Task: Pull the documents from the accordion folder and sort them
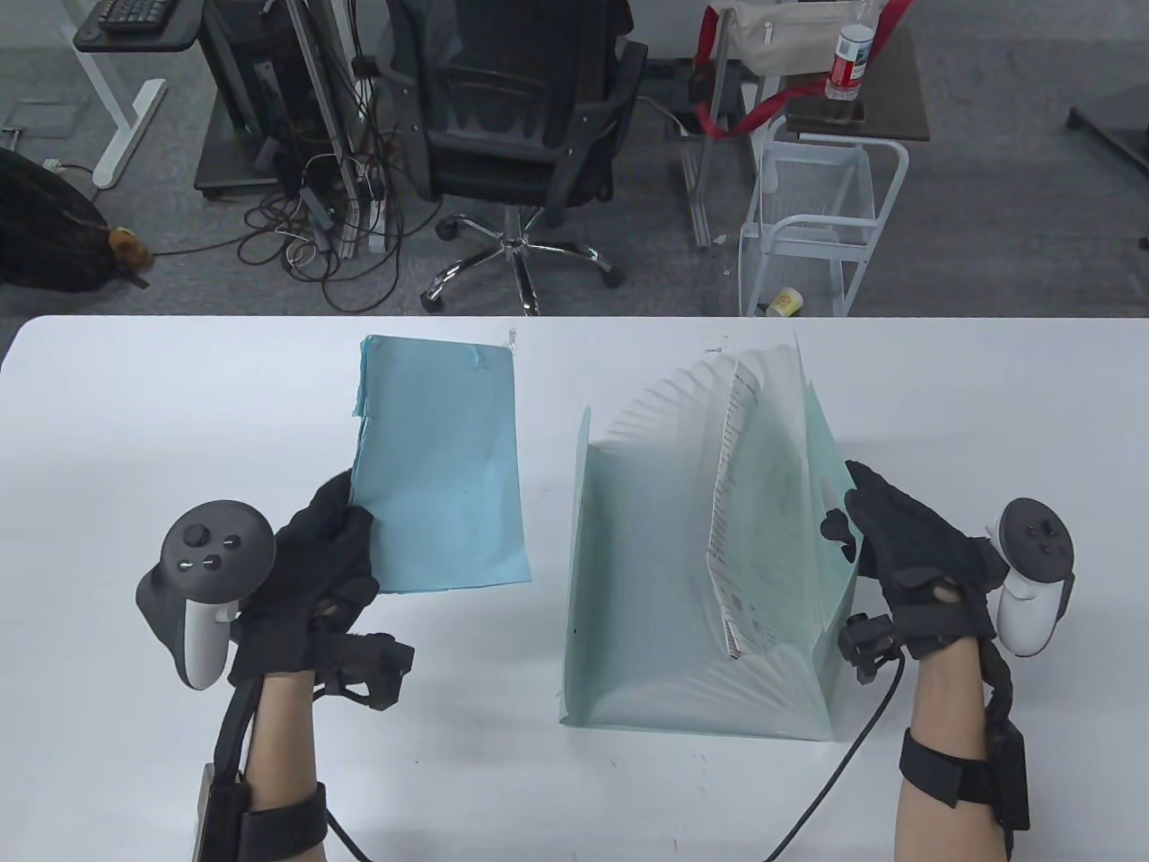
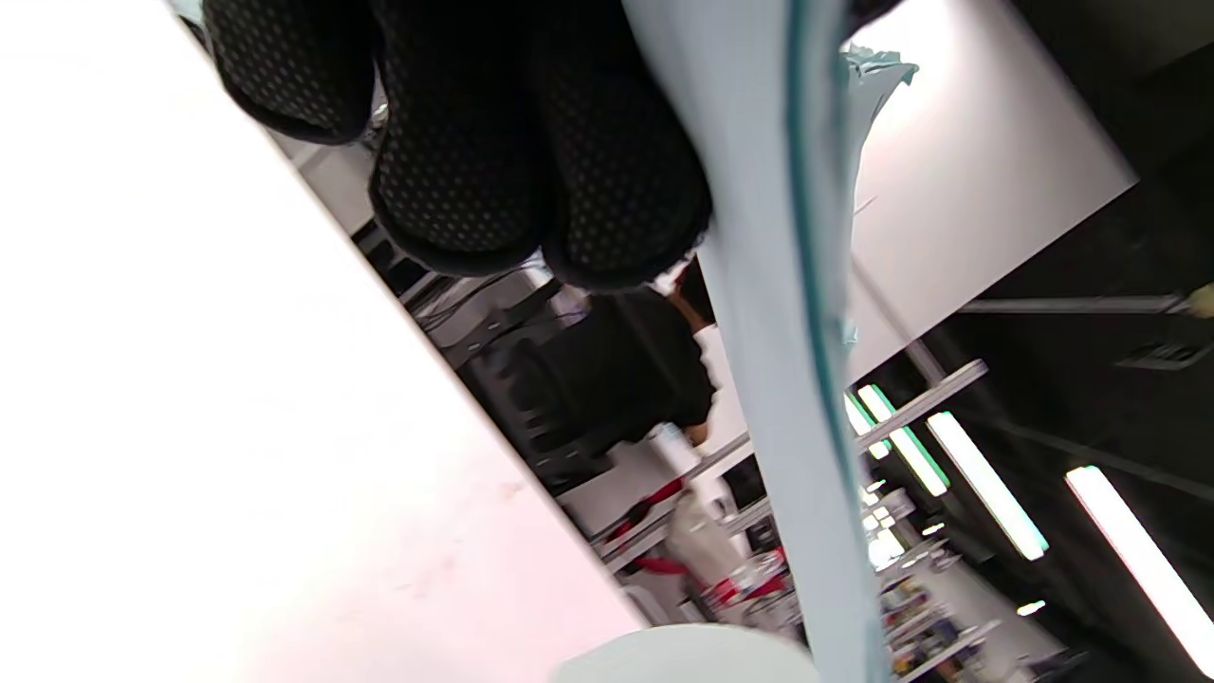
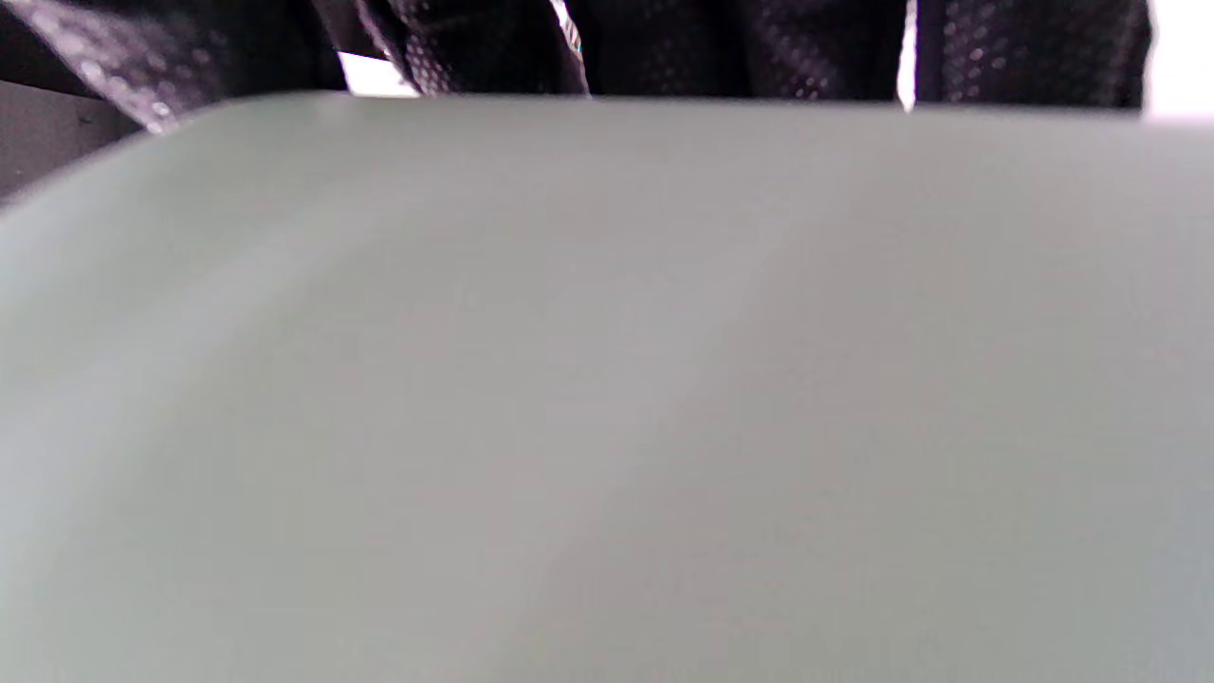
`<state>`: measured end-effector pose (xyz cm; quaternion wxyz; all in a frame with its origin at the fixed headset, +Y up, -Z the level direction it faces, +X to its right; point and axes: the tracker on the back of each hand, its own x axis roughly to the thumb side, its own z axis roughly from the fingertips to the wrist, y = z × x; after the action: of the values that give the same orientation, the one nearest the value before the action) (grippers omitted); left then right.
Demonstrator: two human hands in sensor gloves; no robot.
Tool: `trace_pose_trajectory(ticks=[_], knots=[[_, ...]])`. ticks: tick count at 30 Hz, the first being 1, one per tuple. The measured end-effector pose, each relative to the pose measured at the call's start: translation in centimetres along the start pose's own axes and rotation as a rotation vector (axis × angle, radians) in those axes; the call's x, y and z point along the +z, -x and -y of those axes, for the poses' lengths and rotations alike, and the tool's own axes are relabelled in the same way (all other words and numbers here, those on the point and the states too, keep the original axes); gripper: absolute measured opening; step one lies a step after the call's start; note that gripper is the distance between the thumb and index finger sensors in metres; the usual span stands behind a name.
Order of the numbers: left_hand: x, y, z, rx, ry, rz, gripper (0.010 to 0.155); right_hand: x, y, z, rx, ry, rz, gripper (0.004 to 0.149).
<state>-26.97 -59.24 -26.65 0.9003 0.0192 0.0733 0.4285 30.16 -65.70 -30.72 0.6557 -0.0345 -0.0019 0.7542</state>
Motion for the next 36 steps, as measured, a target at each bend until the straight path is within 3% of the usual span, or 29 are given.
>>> trace_pose_trajectory(ticks=[5, 11, 16, 21, 26, 36], knots=[[-1.5, 3.2, 2.8, -0.111, 0.101, -0.126, 0.046, 0.1, 0.2, 0.8, -0.004, 0.002, -0.001, 0.062], [-3.0, 6.8, 8.7, -0.175, 0.254, -0.230, 0.048, 0.1, 0.2, 0.8, -0.001, 0.001, 0.000, 0.062], [-3.8, 7.4, 12.1, -0.226, 0.297, -0.276, 0.053, 0.0, 0.1, 0.5, 0.014, -0.005, 0.002, 0.062], [-4.3, 6.4, 14.0, -0.396, 0.284, -0.252, 0.056, -0.1, 0.1, 0.3, 0.023, -0.009, 0.004, 0.063], [-4.7, 5.9, 15.7, -0.441, 0.325, -0.242, 0.057, -0.2, 0.1, 0.1, 0.034, -0.011, 0.006, 0.063], [-4.5, 4.6, 16.2, -0.577, 0.303, -0.266, 0.060, -0.4, 0.1, -0.2, 0.046, -0.023, 0.009, 0.063]])
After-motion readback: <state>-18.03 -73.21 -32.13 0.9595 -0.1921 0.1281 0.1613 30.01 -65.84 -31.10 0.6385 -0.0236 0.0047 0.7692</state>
